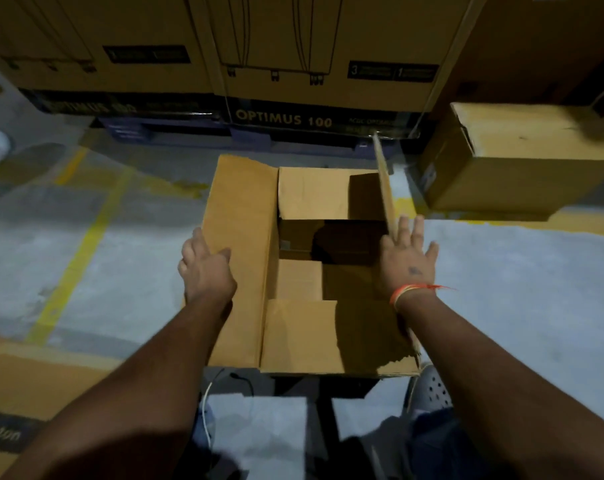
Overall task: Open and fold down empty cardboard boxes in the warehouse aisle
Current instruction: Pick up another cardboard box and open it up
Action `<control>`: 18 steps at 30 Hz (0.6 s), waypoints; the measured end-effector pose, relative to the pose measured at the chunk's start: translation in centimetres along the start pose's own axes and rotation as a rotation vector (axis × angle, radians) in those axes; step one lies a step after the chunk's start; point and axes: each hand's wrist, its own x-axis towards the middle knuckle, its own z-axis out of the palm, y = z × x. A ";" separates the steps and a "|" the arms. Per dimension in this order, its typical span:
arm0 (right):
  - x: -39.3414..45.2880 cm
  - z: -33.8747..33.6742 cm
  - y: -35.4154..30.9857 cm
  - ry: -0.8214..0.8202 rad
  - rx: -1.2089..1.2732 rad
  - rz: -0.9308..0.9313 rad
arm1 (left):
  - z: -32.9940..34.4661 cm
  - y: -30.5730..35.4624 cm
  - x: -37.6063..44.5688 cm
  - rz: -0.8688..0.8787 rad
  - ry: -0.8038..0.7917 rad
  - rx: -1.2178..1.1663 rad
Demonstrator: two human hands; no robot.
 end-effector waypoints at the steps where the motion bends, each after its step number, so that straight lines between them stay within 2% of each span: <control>1: 0.6 0.5 1.0 0.064 -0.029 0.062 | 0.7 0.3 -0.1 0.028 -0.056 0.026; 3: 1.7 1.9 3.4 0.118 -0.030 0.165 | 2.0 1.0 0.1 0.041 -0.223 0.019; 4: 2.1 2.7 4.5 0.082 -0.035 0.182 | 2.6 1.4 0.3 0.027 -0.301 -0.018; 7: 2.3 5.2 6.5 -0.189 -0.061 0.165 | 4.6 2.0 1.0 0.007 -0.441 -0.105; 9: 2.0 7.2 6.8 -0.374 0.072 0.183 | 5.7 2.0 1.3 0.027 -0.479 -0.132; 11: 2.3 9.4 6.7 -0.510 0.367 0.231 | 6.8 2.1 1.8 0.009 -0.509 -0.264; 14: 3.0 10.8 5.8 -0.601 0.774 0.276 | 8.2 2.1 2.7 -0.006 -0.575 -0.488; 16: 3.4 11.4 5.6 -0.610 0.825 0.246 | 8.9 2.3 2.8 0.009 -0.631 -0.552; 18: 3.6 11.9 5.8 -0.613 0.713 0.180 | 9.3 2.9 2.1 0.042 -0.647 -0.551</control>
